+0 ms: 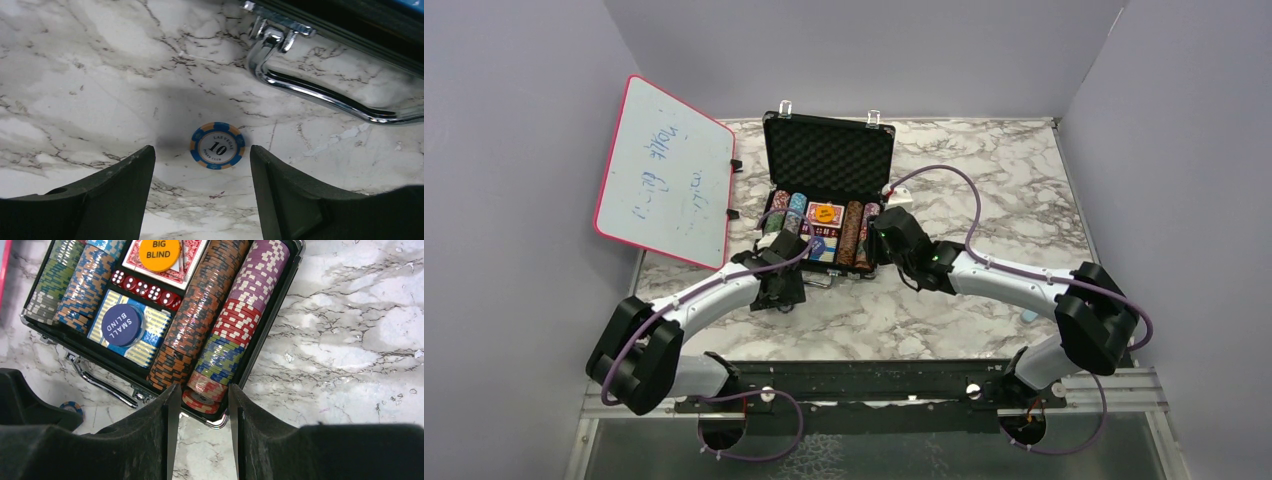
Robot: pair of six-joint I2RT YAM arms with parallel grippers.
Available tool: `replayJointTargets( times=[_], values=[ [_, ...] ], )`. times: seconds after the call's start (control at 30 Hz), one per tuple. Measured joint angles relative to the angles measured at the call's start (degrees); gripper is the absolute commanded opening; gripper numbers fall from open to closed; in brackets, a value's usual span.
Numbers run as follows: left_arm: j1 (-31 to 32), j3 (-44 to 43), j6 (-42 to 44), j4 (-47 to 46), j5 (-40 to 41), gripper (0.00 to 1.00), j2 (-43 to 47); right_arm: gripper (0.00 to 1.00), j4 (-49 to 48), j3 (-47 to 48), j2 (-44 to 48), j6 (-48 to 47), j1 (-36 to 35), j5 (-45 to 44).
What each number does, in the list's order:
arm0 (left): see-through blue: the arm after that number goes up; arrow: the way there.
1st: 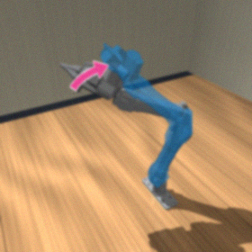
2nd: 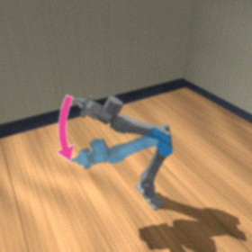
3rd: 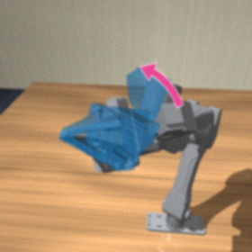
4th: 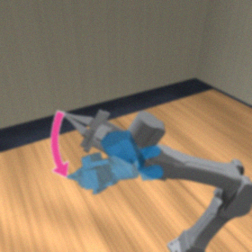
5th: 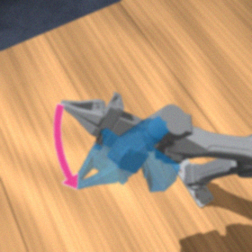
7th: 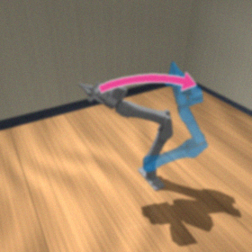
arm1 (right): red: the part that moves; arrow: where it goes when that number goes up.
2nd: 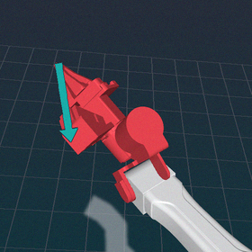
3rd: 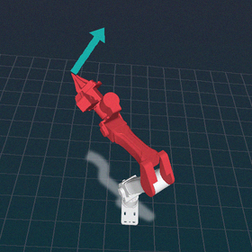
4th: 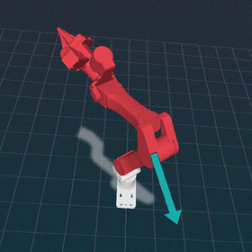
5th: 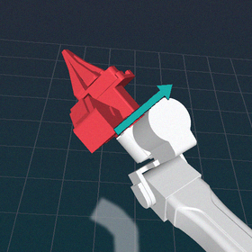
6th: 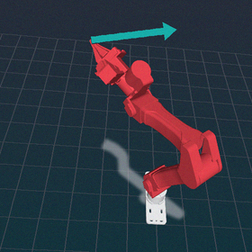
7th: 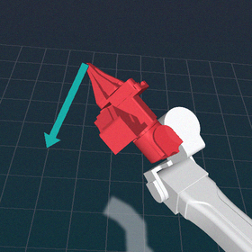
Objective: Pack up texas hold em set
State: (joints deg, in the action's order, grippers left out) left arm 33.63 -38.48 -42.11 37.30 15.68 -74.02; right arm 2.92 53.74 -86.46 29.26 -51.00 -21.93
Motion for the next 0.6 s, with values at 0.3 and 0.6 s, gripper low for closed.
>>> replayJointTargets(
  times=[0.3,0.6],
  values=[
    [-0.63,-0.24,2.05,-4.46,-3.65,0.56,-3.23,0.43,0.0,0.0,0.76,-0.33,0.02,-0.04],
    [-1.05,-1.99,2.34,-3.26,-3.72,0.5,-5.51,0.43,0.02,0.0,0.76,-0.35,0.02,-0.04]
  ],
)
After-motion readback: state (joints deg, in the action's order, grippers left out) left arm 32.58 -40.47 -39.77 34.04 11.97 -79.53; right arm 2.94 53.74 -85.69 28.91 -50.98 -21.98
